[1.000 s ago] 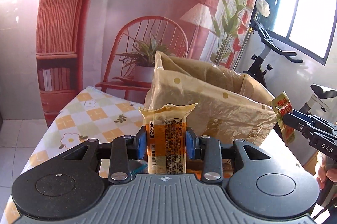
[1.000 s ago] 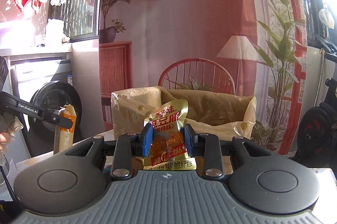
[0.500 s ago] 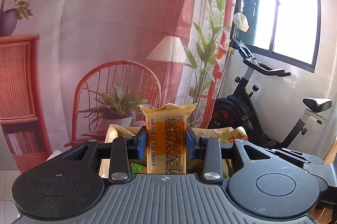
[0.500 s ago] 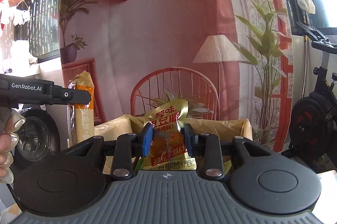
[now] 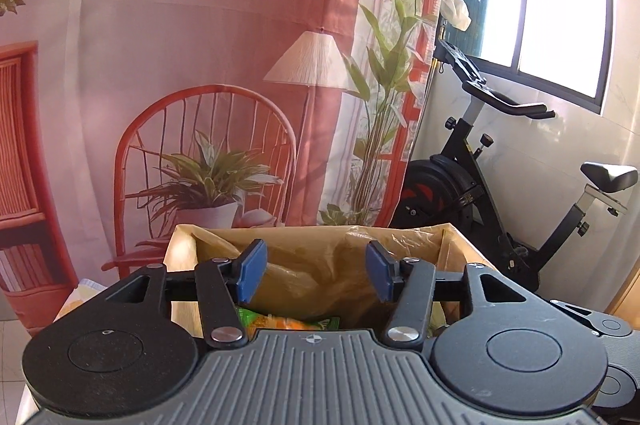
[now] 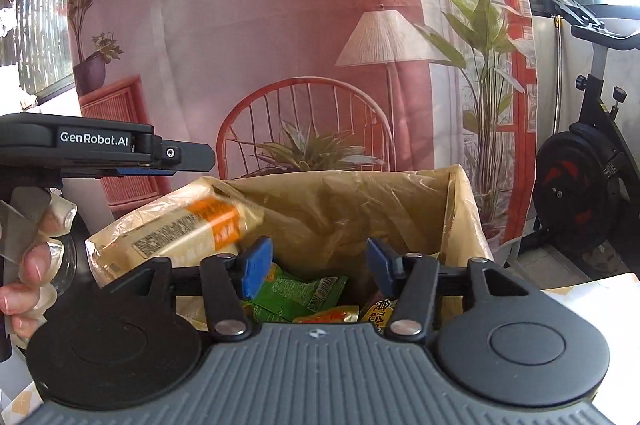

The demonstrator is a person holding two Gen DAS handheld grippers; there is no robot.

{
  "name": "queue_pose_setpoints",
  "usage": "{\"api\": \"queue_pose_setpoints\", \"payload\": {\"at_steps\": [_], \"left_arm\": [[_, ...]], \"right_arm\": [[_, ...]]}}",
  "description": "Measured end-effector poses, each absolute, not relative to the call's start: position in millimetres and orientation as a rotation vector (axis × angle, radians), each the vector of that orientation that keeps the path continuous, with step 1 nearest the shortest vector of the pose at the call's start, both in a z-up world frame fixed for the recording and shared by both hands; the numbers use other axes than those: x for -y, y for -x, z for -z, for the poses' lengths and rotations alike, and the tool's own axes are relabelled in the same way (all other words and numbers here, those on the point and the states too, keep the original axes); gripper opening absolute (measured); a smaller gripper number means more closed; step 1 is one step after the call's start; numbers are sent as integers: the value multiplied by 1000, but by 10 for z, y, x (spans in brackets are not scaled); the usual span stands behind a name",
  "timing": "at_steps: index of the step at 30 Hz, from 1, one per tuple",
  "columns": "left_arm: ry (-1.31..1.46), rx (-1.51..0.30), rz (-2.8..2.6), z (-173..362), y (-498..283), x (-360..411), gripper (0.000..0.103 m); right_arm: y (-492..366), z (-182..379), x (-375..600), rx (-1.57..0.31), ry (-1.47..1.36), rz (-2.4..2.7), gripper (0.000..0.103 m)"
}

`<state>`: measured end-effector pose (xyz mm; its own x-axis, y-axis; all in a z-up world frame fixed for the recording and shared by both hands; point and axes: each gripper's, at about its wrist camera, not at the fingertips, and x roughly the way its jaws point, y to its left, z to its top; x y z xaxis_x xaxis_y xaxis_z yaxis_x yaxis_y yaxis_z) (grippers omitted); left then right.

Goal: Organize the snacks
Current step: 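Carry both held snacks over the lined box and open both grippers, then withdraw both grippers from the box back toward the snack pile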

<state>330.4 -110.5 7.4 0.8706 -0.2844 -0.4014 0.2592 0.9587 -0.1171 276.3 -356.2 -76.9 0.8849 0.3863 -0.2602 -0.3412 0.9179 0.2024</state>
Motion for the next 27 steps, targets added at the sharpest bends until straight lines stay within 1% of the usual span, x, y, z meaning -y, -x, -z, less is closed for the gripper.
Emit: {"api": "queue_pose_setpoints", "payload": {"at_steps": [4,6,10,12,14,19,21,27], "left_arm": [[70,-433,260,-93,-3222,966,64],[58,-432,254,-104,-3120,899,70],[24,-416,239,-105,-2861,778,73],[36,-415,233,-86,-2735,699,81],[58,-411,219,-33,-2573,600,85],[65,-428,164,194,-2256,461,85],[76,-439,148,302,-2142,425,85],[85,-502,127,659,-1963,422,85]], "right_arm": [[-2652,748,3581,-275,-145,-386,77],[-2552,750,3593,-252,-157,-397,81],[-2321,776,3617,-198,-176,-420,82],[-2187,815,3629,-169,-181,-426,86],[-2036,880,3639,-141,-177,-443,91],[-1800,1106,3651,-134,-172,-448,94],[-1728,1222,3650,-143,-162,-443,97],[-1658,1616,3627,-289,-192,-431,98]]}}
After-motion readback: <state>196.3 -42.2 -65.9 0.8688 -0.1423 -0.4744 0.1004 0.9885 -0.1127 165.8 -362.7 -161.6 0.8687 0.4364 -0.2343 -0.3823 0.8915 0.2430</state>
